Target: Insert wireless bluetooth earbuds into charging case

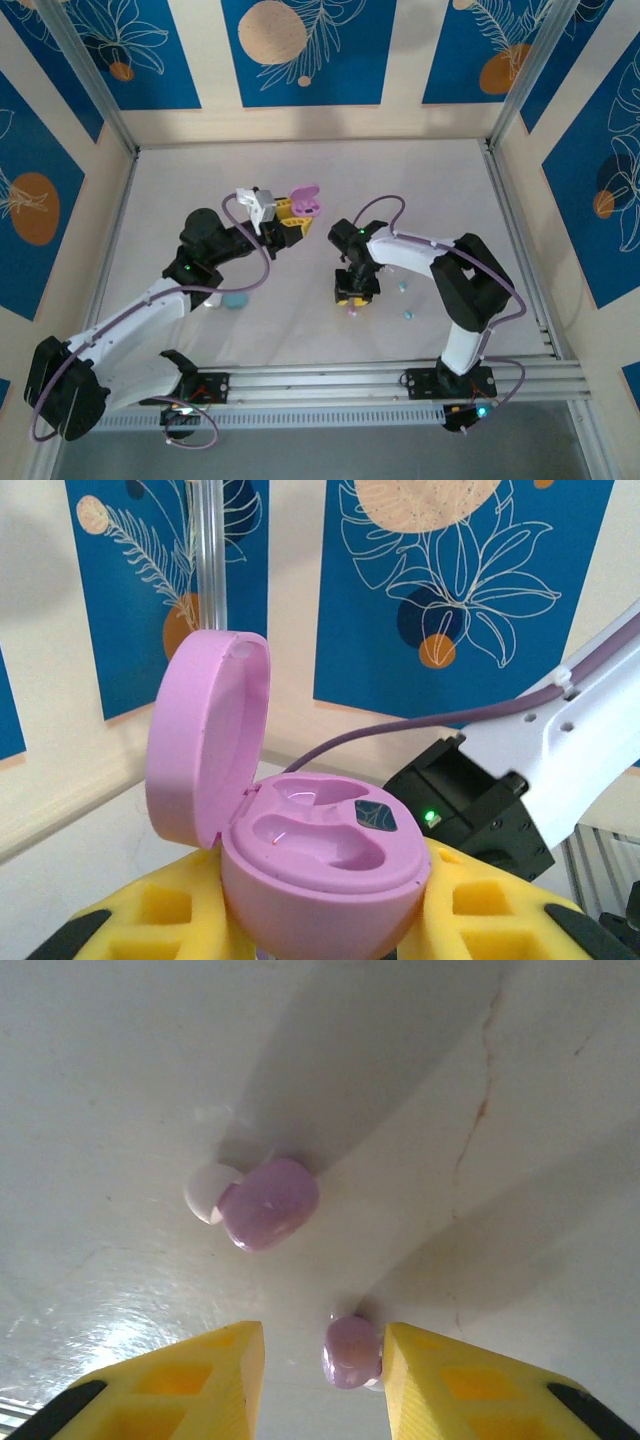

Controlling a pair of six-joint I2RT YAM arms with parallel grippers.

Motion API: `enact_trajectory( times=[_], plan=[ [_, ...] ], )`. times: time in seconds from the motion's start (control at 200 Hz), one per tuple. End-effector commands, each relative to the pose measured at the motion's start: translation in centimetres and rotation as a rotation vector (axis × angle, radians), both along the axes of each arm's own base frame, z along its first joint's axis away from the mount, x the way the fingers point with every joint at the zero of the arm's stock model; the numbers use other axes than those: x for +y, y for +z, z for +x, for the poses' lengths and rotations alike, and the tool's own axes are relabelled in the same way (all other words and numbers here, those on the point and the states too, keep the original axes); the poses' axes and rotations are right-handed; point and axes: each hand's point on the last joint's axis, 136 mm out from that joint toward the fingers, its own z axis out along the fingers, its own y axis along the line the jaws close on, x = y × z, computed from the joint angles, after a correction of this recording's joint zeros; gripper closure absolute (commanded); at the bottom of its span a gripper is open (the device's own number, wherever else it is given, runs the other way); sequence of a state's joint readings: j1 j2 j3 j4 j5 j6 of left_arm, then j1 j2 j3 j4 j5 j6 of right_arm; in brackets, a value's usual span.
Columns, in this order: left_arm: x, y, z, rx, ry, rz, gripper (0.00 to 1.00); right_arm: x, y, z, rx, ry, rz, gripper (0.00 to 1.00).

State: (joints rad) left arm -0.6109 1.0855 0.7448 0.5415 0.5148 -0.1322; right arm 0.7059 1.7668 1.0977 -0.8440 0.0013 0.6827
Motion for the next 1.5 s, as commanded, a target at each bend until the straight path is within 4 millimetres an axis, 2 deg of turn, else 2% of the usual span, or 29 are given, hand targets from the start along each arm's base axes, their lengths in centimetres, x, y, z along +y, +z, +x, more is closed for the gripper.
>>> enact_trajectory(
  times=[0.0,0.295,0.98,1.496],
  plan=[
    [0.2,1.4,-0.8,-0.039,-0.007,-0.029,0.75,-0.5,0.1,-0.5,0.013,0.023,-0.042,0.63],
    [0.1,1.1,-0.7,-0.035,-0.006,-0.029,0.75,-0.7,-0.8,-0.9,0.033,0.045,-0.058,0.66],
    [0.0,1.2,-0.7,-0.037,-0.009,-0.025,0.75,-0.5,-1.6,-1.4,0.055,0.046,-0.039,0.67],
    [0.0,1.2,-0.6,-0.029,-0.01,-0.02,0.75,0.0,-1.3,-1.1,0.049,0.047,-0.018,0.68]
  ],
)
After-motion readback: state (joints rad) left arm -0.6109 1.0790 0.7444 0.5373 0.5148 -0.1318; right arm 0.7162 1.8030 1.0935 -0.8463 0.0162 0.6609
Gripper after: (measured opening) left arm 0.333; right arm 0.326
